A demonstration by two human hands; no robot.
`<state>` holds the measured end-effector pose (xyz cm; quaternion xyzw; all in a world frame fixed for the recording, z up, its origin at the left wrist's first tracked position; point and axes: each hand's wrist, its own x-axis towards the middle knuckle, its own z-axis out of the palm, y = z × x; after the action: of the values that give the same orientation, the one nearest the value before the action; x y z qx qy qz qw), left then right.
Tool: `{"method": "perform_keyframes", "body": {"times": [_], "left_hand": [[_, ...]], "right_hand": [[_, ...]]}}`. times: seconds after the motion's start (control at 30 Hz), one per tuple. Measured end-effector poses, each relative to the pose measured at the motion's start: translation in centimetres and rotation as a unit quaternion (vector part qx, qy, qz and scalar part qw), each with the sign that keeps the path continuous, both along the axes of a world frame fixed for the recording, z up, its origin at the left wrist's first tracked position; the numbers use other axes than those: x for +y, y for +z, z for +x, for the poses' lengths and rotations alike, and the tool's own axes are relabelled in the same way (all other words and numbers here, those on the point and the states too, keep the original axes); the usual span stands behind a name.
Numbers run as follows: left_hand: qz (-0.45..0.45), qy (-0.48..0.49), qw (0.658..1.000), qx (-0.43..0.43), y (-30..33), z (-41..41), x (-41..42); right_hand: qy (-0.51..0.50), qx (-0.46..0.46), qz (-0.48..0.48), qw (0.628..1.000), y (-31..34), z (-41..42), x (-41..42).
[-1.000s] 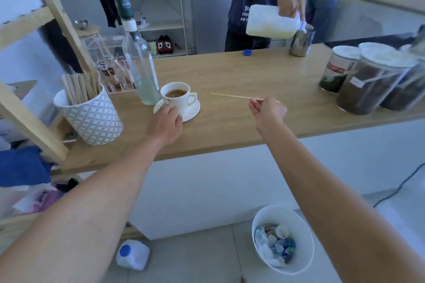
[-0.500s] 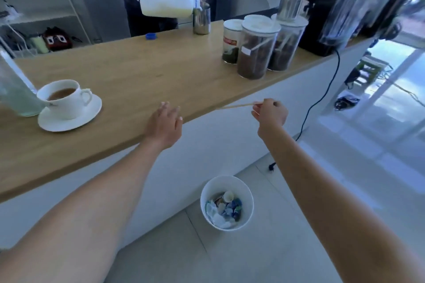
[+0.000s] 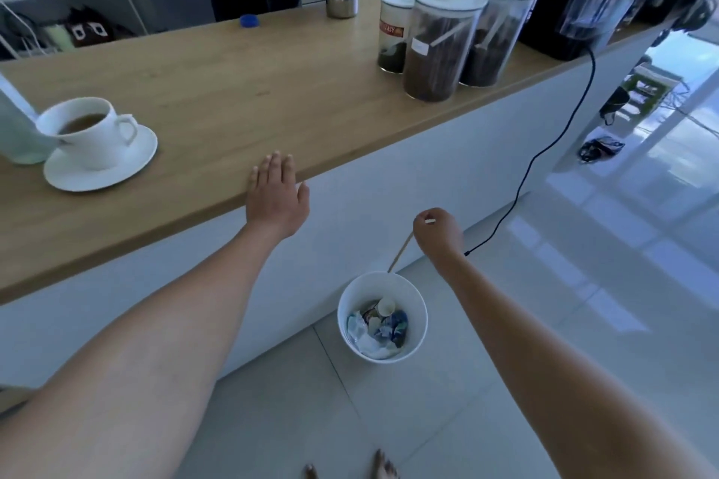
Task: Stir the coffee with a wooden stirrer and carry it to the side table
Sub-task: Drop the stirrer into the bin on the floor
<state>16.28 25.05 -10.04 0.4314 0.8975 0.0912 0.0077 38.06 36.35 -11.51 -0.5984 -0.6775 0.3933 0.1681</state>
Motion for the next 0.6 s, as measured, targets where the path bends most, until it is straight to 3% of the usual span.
{"method": "perform_keyframes", "body": {"times": [0.1, 0.2, 0.43, 0.6], "left_hand": [[-0.006, 0.000, 1.000, -0.001, 0.1, 0.0, 0.0], [-0.017, -0.002, 1.000, 0.005, 0.1, -0.1, -0.1], [-0.040, -0.004, 0.999, 0.001, 0.4, 0.1, -0.2], [-0.064, -0.002, 0.998, -0.025, 1.2, 0.0, -0.4]], "right_hand": [[0.054, -0.030, -0.097, 0.993, -1.8, 0.3, -1.0], [0.073, -0.061, -0.135, 0.986, -3.4, 1.1, -1.7], [0.143, -0.114, -0.050, 0.982, -3.7, 1.8, -1.6], [0.243, -0.186, 0.066, 0.950, -2.3, 0.4, -1.1]]}}
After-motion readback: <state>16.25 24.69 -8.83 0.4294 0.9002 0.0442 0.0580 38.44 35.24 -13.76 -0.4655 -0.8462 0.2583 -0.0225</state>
